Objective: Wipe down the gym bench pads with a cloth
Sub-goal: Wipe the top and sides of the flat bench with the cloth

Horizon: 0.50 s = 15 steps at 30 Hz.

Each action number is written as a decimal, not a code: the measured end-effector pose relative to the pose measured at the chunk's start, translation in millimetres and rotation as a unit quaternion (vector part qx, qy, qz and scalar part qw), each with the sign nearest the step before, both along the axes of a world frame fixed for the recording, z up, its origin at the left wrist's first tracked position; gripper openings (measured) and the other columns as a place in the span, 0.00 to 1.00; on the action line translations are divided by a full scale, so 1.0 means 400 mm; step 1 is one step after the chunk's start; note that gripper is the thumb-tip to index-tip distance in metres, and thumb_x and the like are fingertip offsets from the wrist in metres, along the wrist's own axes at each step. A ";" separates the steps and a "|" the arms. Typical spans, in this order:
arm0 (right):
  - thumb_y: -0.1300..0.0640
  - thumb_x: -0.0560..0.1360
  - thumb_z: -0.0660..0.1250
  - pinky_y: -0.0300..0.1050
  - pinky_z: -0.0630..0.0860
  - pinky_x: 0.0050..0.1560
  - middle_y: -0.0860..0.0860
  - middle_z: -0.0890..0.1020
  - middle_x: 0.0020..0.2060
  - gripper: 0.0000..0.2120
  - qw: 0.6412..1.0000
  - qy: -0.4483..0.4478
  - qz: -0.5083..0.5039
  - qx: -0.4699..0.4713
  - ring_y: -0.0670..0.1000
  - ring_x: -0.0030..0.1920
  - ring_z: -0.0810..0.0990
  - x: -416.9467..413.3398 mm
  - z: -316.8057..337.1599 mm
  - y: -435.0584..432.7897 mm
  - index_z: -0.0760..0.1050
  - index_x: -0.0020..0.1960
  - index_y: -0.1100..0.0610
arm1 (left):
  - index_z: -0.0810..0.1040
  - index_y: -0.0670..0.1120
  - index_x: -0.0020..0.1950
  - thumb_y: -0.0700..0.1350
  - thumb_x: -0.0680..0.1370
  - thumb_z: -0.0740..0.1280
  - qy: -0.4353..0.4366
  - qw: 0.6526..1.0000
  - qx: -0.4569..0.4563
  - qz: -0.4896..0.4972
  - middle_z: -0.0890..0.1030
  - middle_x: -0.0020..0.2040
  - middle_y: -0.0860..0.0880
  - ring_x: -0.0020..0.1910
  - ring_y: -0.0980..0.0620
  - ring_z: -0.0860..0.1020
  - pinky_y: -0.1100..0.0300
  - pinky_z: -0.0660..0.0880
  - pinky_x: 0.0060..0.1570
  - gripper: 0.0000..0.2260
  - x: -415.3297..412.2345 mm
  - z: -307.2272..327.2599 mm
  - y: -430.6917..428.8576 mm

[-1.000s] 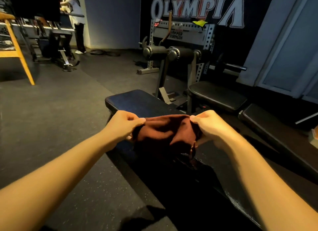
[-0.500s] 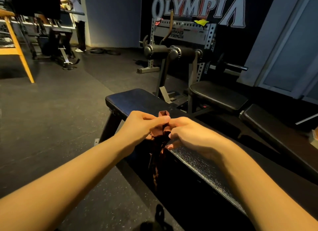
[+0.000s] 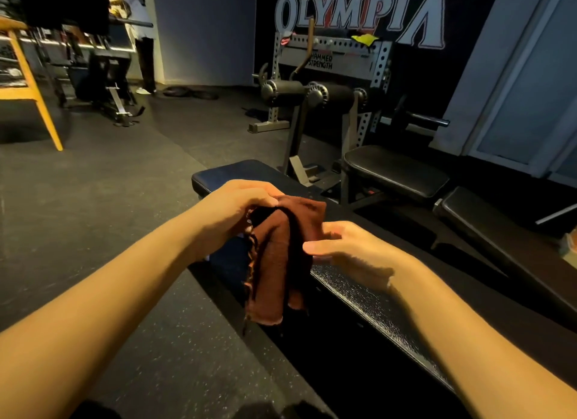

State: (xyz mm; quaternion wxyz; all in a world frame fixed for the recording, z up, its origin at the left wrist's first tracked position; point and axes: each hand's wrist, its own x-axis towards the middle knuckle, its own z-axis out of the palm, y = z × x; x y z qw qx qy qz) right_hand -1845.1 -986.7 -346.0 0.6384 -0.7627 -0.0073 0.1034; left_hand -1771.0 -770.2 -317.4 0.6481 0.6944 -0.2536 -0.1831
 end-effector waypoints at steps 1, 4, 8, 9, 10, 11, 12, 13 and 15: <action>0.62 0.77 0.72 0.47 0.80 0.55 0.54 0.87 0.51 0.12 1.000 -0.002 -0.006 0.030 0.52 0.51 0.85 -0.002 0.000 0.009 0.81 0.59 0.64 | 0.86 0.47 0.41 0.36 0.79 0.63 0.006 0.999 -0.007 0.031 0.85 0.44 0.47 0.47 0.50 0.81 0.54 0.75 0.49 0.14 0.009 -0.009 -0.001; 0.62 0.76 0.71 0.51 0.75 0.54 0.63 0.84 0.51 0.12 0.993 -0.008 -0.045 0.109 0.60 0.51 0.81 0.007 -0.003 0.015 0.81 0.57 0.67 | 0.85 0.49 0.47 0.43 0.80 0.70 0.090 0.990 -0.034 0.101 0.86 0.47 0.47 0.49 0.46 0.82 0.52 0.79 0.47 0.05 0.036 -0.057 -0.001; 0.59 0.74 0.73 0.53 0.65 0.51 0.65 0.77 0.52 0.11 0.987 -0.008 -0.113 0.111 0.61 0.54 0.68 0.017 -0.003 0.018 0.83 0.54 0.64 | 0.71 0.47 0.66 0.42 0.71 0.77 0.243 0.970 -0.008 -0.018 0.83 0.61 0.39 0.58 0.41 0.84 0.47 0.81 0.57 0.26 0.028 -0.100 0.010; 0.60 0.75 0.73 0.50 0.65 0.48 0.64 0.77 0.51 0.10 0.985 0.001 -0.139 0.104 0.60 0.53 0.68 0.017 -0.003 0.012 0.83 0.53 0.65 | 0.70 0.48 0.68 0.39 0.69 0.76 0.243 0.970 -0.023 -0.002 0.83 0.61 0.40 0.56 0.42 0.84 0.48 0.81 0.54 0.30 0.030 -0.105 0.007; 0.62 0.76 0.72 0.47 0.65 0.44 0.63 0.76 0.49 0.09 0.982 0.013 -0.163 0.092 0.59 0.51 0.68 0.017 -0.002 0.005 0.82 0.52 0.66 | 0.71 0.48 0.70 0.39 0.68 0.76 0.233 0.971 -0.042 0.032 0.83 0.61 0.42 0.55 0.43 0.84 0.49 0.80 0.51 0.31 0.034 -0.108 0.002; 0.62 0.76 0.72 0.45 0.65 0.41 0.61 0.75 0.47 0.06 0.980 0.025 -0.182 0.080 0.59 0.48 0.69 0.015 0.000 0.001 0.81 0.50 0.64 | 0.73 0.48 0.69 0.40 0.68 0.76 0.216 0.972 -0.060 0.067 0.82 0.60 0.43 0.53 0.45 0.83 0.51 0.78 0.48 0.30 0.037 -0.108 -0.006; 0.63 0.75 0.72 0.44 0.66 0.39 0.60 0.75 0.44 0.04 0.976 0.033 -0.202 0.070 0.58 0.44 0.71 0.016 0.001 -0.001 0.80 0.49 0.63 | 0.75 0.49 0.68 0.40 0.70 0.75 0.200 0.973 -0.075 0.092 0.82 0.60 0.42 0.51 0.46 0.82 0.53 0.77 0.46 0.27 0.035 -0.105 -0.014; 0.64 0.75 0.72 0.44 0.70 0.39 0.59 0.77 0.42 0.04 0.972 0.035 -0.224 0.069 0.56 0.40 0.74 0.020 -0.001 -0.001 0.79 0.49 0.62 | 0.76 0.50 0.66 0.41 0.71 0.75 0.194 0.972 -0.086 0.102 0.81 0.60 0.42 0.50 0.47 0.81 0.55 0.75 0.43 0.24 0.035 -0.107 -0.020; 0.64 0.76 0.72 0.46 0.76 0.41 0.57 0.82 0.41 0.07 0.962 0.012 -0.262 0.079 0.52 0.37 0.79 0.026 0.000 0.008 0.79 0.54 0.62 | 0.75 0.52 0.67 0.43 0.72 0.75 0.200 0.974 -0.074 0.073 0.81 0.60 0.42 0.50 0.48 0.82 0.54 0.81 0.50 0.25 0.023 -0.107 -0.027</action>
